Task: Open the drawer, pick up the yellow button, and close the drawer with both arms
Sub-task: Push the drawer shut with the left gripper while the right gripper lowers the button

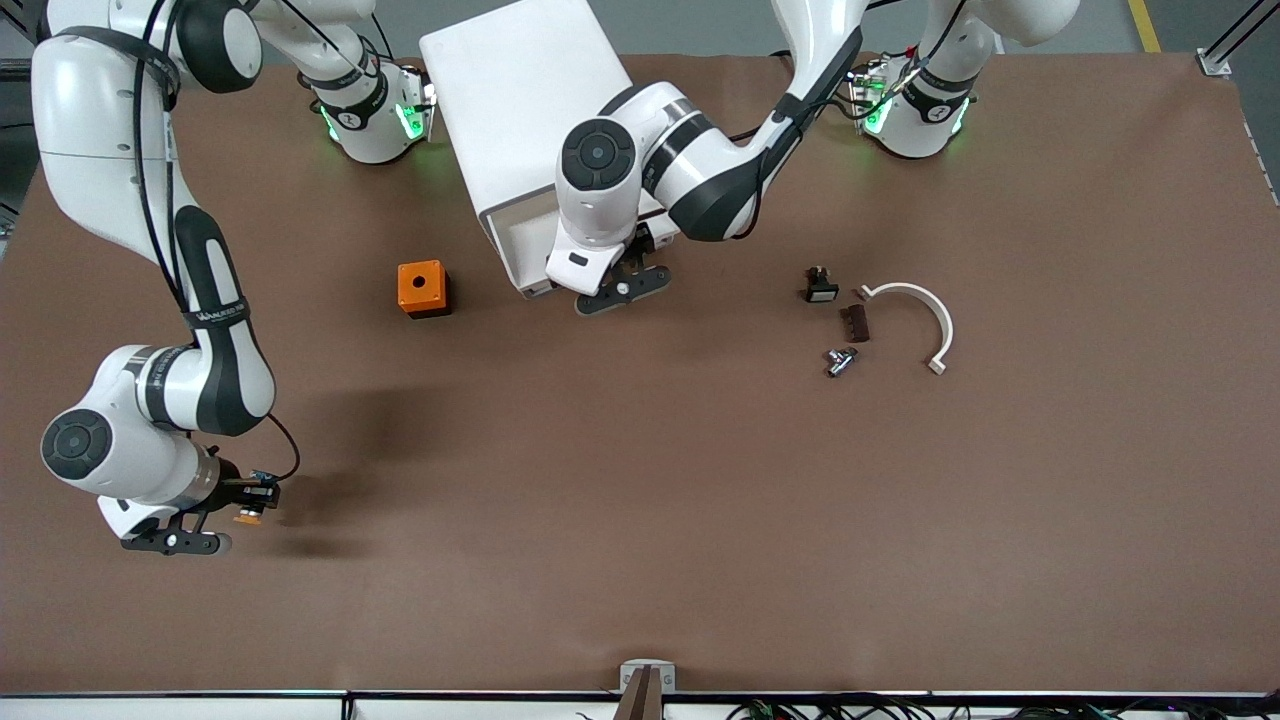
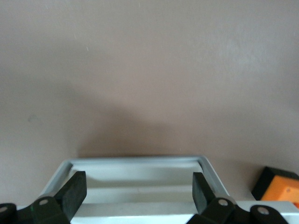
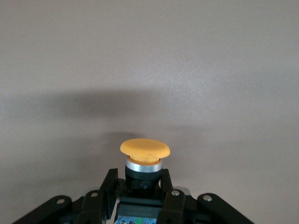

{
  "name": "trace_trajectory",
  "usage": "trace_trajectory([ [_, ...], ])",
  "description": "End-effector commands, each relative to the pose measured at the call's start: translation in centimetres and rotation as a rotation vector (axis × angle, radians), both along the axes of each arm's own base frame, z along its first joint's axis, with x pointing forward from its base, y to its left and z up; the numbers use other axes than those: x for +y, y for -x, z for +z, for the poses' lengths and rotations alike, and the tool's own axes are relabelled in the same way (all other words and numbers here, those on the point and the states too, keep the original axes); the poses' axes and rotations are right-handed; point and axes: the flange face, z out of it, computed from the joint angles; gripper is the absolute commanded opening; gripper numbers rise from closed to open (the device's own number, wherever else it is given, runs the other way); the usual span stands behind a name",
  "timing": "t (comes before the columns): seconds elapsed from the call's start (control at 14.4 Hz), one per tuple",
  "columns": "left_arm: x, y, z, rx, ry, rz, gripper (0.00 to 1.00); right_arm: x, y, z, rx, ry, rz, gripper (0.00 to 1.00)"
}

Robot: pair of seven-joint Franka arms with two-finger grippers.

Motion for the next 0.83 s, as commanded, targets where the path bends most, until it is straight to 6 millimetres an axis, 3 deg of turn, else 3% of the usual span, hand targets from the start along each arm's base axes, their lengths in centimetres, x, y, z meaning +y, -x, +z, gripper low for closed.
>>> trace_trajectory([
  [0.0, -1.5, 2.0, -0.3, 0.07, 0.032, 0.049, 0.99, -1.7, -0.2, -1.2, -0.021, -0.008, 0.009, 0.0],
  [0.21, -2.4, 3.1, -0.9, 0.133, 0.055, 0.085, 0.99, -2.6, -0.1, -2.8, -0.029, -0.005, 0.024, 0.0],
  [0.55, -2.9, 3.9, -2.2, 0.24, 0.068, 0.2, 0.99, -0.4, -0.3, -3.9, -0.027, -0.01, 0.037, 0.0],
  [0.76, -3.0, 4.3, -2.7, 0.3, 0.082, 0.244, 0.99, -0.2, -0.3, -4.8, -0.019, -0.009, 0.042, 0.0],
])
